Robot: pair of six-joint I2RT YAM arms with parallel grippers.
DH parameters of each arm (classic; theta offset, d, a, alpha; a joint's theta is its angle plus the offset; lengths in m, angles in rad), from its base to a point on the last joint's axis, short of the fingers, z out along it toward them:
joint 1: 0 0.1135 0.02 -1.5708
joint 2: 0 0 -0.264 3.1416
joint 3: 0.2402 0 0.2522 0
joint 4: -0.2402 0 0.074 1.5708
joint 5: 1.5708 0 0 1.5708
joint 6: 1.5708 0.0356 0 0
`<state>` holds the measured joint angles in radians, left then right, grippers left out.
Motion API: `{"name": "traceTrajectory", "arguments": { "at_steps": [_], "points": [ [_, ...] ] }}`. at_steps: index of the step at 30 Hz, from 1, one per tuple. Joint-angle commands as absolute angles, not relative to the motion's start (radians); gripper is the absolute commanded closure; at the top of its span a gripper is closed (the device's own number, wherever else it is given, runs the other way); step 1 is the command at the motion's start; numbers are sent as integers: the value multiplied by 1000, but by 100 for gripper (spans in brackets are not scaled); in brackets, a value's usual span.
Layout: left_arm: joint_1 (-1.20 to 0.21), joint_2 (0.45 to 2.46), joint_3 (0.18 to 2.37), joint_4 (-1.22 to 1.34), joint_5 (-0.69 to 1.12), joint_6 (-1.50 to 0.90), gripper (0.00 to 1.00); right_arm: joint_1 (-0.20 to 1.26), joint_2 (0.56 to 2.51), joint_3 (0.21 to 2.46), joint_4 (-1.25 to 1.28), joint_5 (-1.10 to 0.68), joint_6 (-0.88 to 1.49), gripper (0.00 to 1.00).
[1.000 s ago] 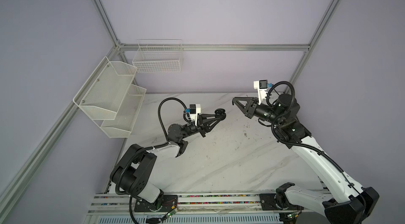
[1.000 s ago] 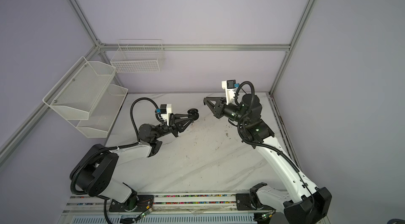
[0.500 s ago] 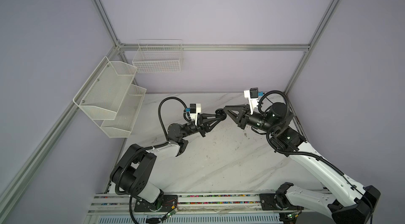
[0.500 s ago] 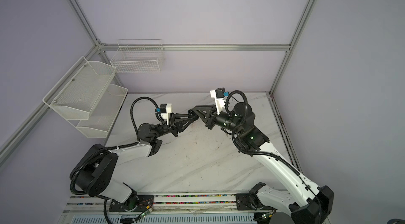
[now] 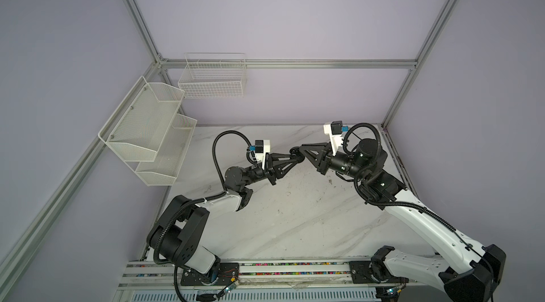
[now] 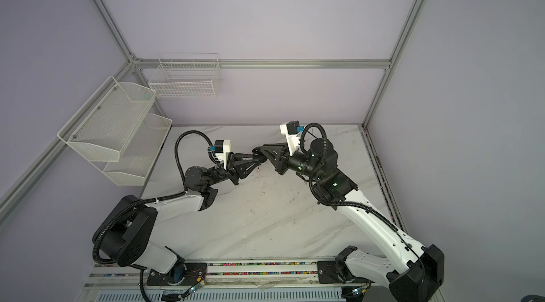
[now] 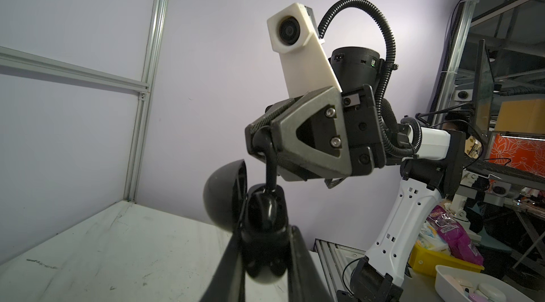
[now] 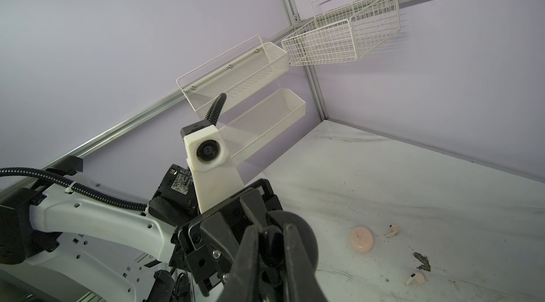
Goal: Insert wireless bluetooth earbuds into charging case
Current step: Insert the wireless bluetooth earbud into the charging case.
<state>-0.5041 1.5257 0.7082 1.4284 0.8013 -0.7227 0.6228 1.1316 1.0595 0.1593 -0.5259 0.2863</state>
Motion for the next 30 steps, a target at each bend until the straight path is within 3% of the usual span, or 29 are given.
{"name": "traceTrajectory", "arguments": {
  "at_steps": [1,30],
  "points": [
    [-499,1485,746,1502,810,-727,100,628,1129,1050,217,-549,271,100],
    [-499,1474,737,1502,815,-706,100,630,1148,1062,110,-607,265,100]
  ]
}}
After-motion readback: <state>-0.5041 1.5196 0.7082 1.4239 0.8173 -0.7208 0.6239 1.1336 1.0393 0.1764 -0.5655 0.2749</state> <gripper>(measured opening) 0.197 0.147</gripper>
